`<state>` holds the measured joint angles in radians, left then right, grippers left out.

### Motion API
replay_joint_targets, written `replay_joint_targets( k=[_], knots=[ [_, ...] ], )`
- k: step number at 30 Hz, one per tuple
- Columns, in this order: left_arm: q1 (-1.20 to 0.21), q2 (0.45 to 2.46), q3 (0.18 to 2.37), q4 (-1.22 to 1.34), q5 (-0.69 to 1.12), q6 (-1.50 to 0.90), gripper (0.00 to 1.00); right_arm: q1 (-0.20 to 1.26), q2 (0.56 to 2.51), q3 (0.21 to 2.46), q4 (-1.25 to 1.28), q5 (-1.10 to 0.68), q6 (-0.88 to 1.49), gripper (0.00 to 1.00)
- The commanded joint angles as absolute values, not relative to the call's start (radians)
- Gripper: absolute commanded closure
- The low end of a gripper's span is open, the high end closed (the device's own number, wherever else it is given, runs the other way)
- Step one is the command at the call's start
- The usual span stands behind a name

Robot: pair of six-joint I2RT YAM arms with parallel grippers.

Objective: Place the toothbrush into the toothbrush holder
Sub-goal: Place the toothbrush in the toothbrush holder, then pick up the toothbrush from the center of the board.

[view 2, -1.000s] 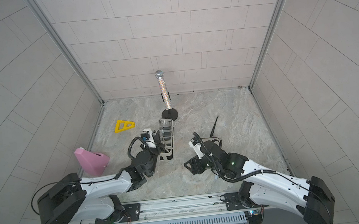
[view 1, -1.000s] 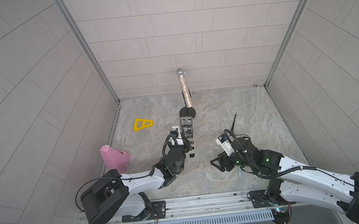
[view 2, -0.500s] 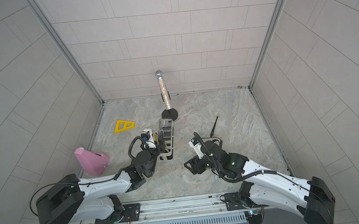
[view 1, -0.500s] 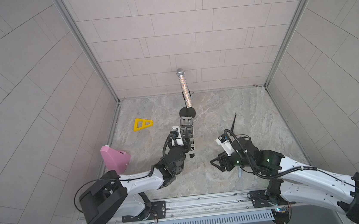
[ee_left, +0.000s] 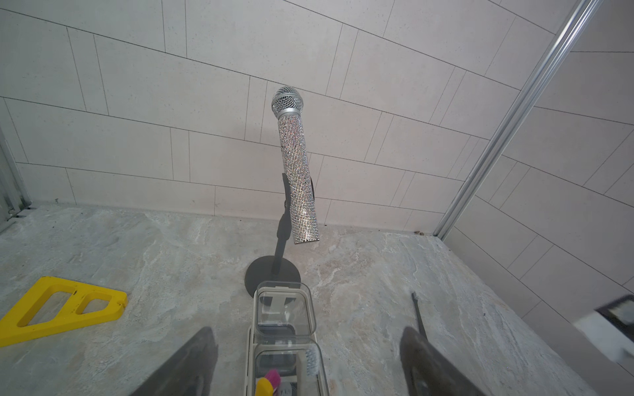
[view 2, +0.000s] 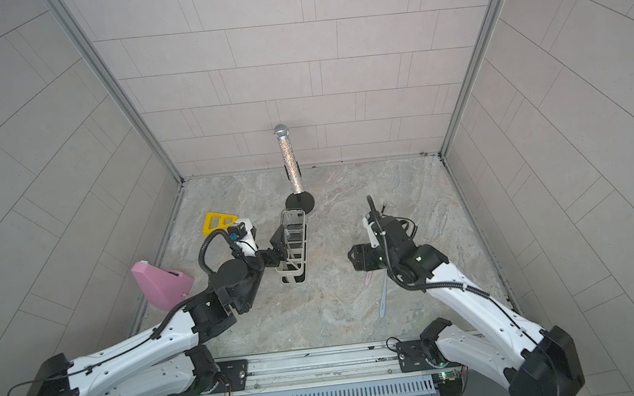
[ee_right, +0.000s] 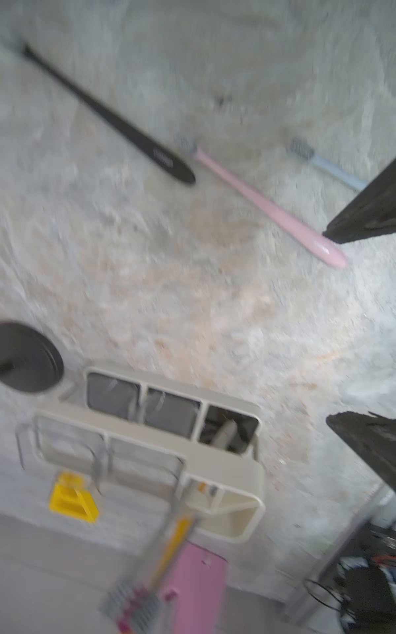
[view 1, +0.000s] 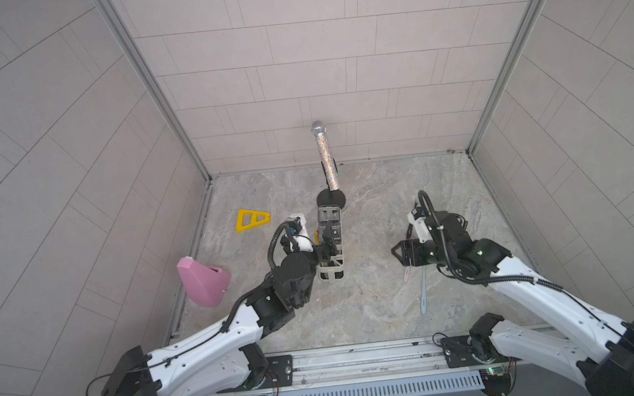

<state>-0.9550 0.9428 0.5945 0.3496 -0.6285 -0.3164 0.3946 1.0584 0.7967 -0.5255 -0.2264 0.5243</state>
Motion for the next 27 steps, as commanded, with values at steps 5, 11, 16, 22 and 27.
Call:
replay_joint_targets(
  k=[5,11,16,22,27],
  knots=[
    [-0.953,0.885,0.717,-0.074,-0.562,-0.456,0.01,0.204,1.546,1.085,-0.702,-0.144,0.371,0.21],
    [-0.953,0.849,0.716,-0.177,-0.545,-0.496,0.01,0.199,1.888,1.318,-0.753,-0.063,0.344,0.25],
    [-0.953,0.811,0.7,-0.217,-0.551,-0.502,0.0,0.199,2.023,1.385,-0.745,-0.073,0.337,0.43],
    [-0.952,0.791,0.699,-0.232,-0.563,-0.489,0.0,0.249,2.056,1.402,-0.732,-0.067,0.312,0.78],
    [-0.951,0.801,0.703,-0.234,-0.556,-0.485,0.0,0.29,2.049,1.39,-0.709,-0.107,0.292,0.88]
  ],
)
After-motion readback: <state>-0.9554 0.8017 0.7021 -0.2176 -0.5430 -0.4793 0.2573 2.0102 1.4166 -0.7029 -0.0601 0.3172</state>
